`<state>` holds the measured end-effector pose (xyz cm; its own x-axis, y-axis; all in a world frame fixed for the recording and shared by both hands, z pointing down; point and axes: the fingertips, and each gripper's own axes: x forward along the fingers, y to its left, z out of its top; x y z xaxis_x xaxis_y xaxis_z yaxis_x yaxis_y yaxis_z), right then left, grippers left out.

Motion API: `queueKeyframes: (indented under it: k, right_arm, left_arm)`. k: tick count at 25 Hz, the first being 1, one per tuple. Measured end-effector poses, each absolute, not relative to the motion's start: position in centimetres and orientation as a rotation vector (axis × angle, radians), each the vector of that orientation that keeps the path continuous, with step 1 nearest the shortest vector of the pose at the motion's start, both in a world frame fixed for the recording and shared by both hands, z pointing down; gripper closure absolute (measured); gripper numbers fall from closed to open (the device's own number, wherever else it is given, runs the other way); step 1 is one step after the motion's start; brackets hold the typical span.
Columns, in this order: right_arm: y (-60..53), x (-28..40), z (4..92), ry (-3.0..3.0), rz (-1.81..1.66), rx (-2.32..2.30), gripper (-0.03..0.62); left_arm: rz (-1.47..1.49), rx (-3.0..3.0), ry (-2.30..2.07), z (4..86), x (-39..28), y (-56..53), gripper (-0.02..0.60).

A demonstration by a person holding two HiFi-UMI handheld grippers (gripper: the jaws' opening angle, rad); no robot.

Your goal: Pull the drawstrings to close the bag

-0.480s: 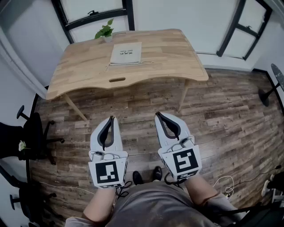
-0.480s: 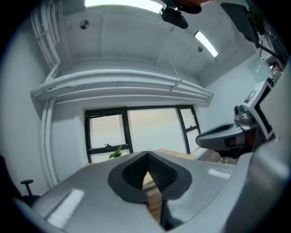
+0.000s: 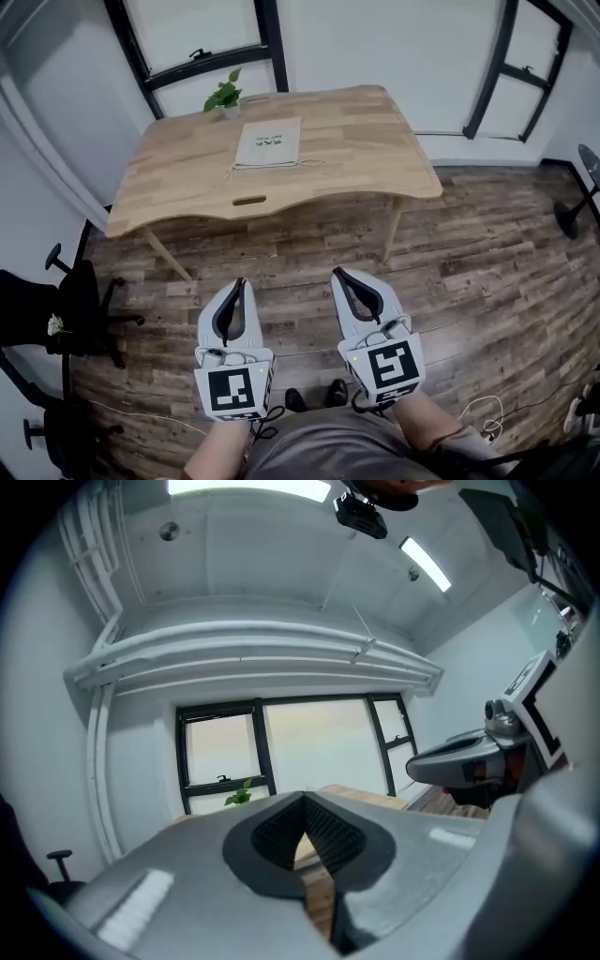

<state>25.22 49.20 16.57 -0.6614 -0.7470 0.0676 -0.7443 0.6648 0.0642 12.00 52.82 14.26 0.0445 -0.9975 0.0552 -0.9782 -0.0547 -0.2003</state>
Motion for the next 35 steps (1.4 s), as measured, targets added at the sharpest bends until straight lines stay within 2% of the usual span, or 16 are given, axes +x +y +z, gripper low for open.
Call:
queueKeyframes:
  k: [11, 22, 35]
  right_arm:
    - [46.8, 24.4, 18.4, -2.799, -0.002, 1.131, 0.565]
    - [38.3, 18.1, 20.1, -2.754, 0.008, 1.107, 0.565]
    - [28.5, 11.2, 18.1, -2.693, -0.068, 1.219, 0.565]
  left_arm:
    - [-0.284, -2.175, 2.161, 15.9, 11.4, 51.0, 0.58]
    - [-0.236, -2.214, 2.153, 17.1, 4.9, 41.4, 0.58]
    - [-0.193, -2.282, 2.018, 15.9, -2.0, 31.8, 0.58]
